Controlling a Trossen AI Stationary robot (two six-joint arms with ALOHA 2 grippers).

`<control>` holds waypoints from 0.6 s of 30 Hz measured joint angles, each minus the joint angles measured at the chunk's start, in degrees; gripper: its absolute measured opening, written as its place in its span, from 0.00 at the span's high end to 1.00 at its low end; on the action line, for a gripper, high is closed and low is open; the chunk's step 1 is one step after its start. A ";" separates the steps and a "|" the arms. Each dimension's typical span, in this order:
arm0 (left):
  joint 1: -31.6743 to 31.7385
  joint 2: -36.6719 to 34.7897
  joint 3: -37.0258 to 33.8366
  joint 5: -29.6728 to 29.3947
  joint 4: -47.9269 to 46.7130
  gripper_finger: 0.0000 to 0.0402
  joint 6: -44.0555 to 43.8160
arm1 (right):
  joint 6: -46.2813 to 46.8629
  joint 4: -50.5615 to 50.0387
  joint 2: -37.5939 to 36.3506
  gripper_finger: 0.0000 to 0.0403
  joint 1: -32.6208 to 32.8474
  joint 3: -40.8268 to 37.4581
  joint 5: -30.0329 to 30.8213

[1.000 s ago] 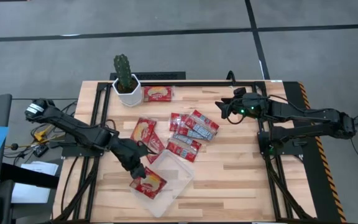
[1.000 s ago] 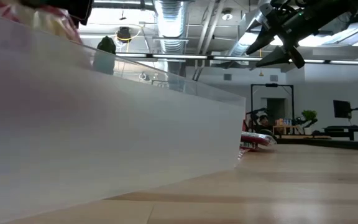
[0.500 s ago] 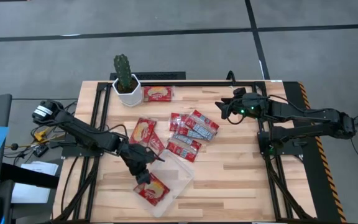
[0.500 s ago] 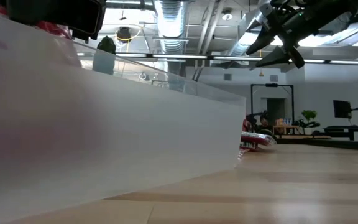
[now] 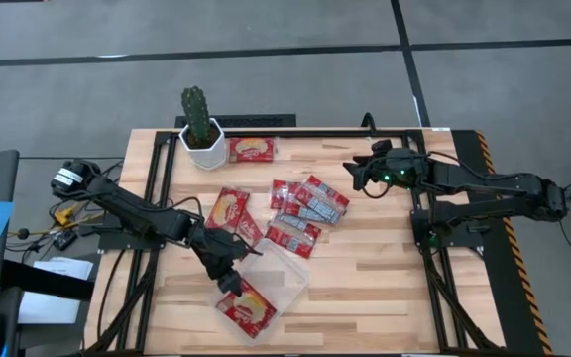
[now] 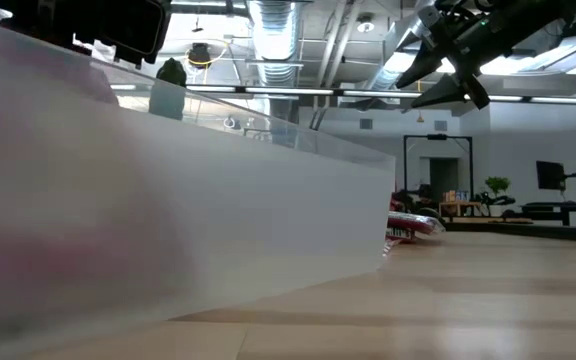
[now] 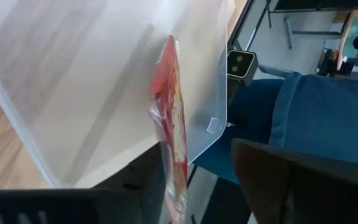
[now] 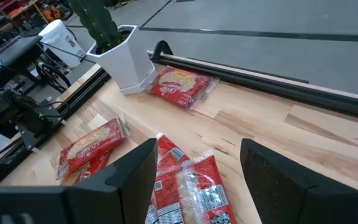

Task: Sort popcorn bags into baskets
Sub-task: Put the red popcorn bag into the transparent bin

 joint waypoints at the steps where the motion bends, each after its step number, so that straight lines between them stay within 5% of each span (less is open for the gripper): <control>1: 0.13 0.00 0.00 0.13 0.00 0.56 -0.19 | -0.02 0.00 0.00 0.37 -0.22 0.00 -0.05; 10: 4.07 -2.28 0.00 2.87 -1.27 0.43 -4.08 | -0.13 0.04 0.00 0.37 -2.93 0.02 -0.04; 18: 11.32 -12.70 0.00 1.14 -9.96 0.41 -6.07 | -0.13 0.15 0.02 0.37 -4.18 0.03 -0.10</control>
